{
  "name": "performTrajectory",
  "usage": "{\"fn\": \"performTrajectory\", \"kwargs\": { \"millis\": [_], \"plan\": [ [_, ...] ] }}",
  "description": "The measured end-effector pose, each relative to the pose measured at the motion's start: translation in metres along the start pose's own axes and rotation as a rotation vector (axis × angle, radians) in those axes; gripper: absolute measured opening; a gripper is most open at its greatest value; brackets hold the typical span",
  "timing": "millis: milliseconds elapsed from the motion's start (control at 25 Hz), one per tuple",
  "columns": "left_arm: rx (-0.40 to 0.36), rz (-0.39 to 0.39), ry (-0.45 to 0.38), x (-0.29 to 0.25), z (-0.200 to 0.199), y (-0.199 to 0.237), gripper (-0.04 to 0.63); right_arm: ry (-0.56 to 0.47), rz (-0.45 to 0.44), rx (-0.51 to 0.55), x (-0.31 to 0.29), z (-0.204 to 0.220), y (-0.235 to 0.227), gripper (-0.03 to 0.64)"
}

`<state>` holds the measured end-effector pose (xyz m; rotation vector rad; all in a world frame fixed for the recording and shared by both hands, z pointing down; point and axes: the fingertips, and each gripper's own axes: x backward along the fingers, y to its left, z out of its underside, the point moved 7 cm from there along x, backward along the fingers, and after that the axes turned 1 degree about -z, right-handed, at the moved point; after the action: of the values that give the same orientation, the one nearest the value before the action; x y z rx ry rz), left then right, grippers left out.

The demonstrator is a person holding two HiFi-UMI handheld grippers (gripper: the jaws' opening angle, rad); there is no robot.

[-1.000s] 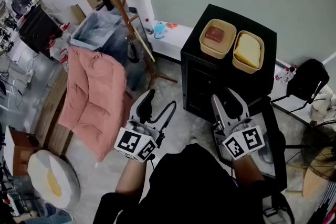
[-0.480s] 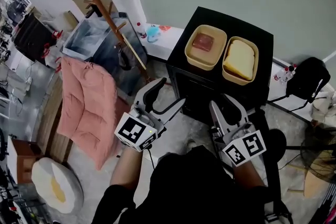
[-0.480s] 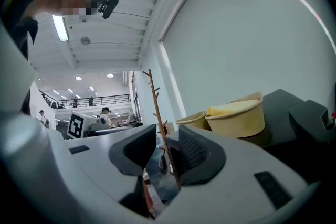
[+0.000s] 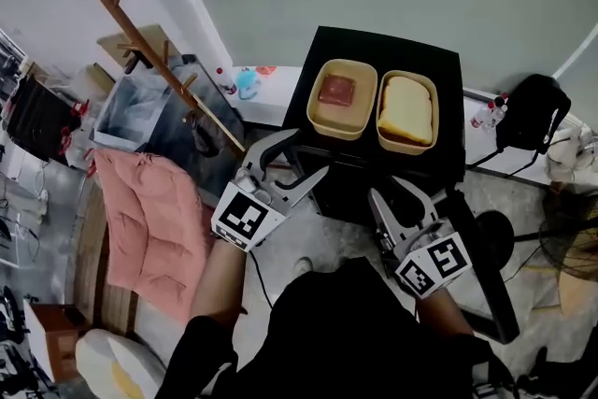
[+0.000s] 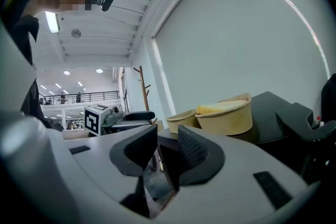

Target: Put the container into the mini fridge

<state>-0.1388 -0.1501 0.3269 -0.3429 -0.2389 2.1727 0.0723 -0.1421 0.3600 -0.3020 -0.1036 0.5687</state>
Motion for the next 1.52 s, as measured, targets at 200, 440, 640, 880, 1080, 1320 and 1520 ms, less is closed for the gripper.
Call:
{"fn": "performTrajectory", "kwargs": {
  "millis": [200,440,640,880,1080,1320,1520],
  "plan": [
    [-0.208,0.113,0.065,-0.024,-0.003,0.012,0.287,0.004,0.063,-0.003,-0.003,0.007,0.005,0.133],
    [-0.375,0.253,0.175,-0.045,0.004,0.023,0.273,0.016,0.136,-0.003,-0.002,0.013,0.009,0.133],
    [-0.47,0.349,0.213,-0.058,0.008,0.027,0.265,-0.001,0.204,-0.007,0.007,0.015,0.009,0.133],
    [-0.591,0.411,0.255,-0.067,0.012,0.025,0.168,0.002,0.233,-0.002,0.011,0.017,0.016,0.132],
    [-0.578,0.532,0.261,-0.064,0.005,0.028,0.07,0.025,0.243,0.018,0.006,0.016,0.024,0.13],
    [-0.536,0.566,0.225,-0.047,0.001,0.022,0.041,0.038,0.217,0.002,0.0,0.022,0.033,0.13],
    [-0.548,0.569,0.21,-0.026,-0.002,0.011,0.041,-0.005,0.136,-0.242,-0.008,0.026,0.032,0.139]
  ]
}}
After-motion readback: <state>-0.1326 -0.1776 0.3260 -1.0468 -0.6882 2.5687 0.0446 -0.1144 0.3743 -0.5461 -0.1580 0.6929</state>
